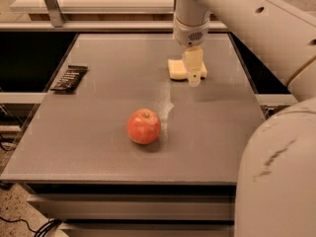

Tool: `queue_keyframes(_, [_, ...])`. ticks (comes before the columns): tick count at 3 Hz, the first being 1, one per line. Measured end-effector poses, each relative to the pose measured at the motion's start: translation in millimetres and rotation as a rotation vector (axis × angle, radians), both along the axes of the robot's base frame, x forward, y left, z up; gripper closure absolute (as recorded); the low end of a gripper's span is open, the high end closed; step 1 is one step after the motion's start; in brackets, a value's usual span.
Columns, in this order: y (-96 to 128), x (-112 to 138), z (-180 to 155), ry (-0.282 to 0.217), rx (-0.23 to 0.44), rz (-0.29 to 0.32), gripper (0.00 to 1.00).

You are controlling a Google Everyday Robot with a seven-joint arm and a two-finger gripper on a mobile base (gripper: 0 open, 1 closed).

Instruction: Move sponge near apple

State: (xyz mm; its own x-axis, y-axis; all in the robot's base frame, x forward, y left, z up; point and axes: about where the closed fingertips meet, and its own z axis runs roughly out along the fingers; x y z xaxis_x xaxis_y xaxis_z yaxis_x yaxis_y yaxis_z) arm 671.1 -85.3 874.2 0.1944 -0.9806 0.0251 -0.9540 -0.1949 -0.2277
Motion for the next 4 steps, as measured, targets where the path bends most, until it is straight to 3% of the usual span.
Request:
queue_keyframes(1, [-0.4, 2.4, -16.0, 0.032, -0.001, -0.004, 0.0])
queue_keyframes(3, [-2.4, -0.3, -41.3, 0.09, -0.001, -0.012, 0.42])
queue_keyframes(4, [-3.0, -0.5, -39.4, 0.095, -0.001, -0.013, 0.65])
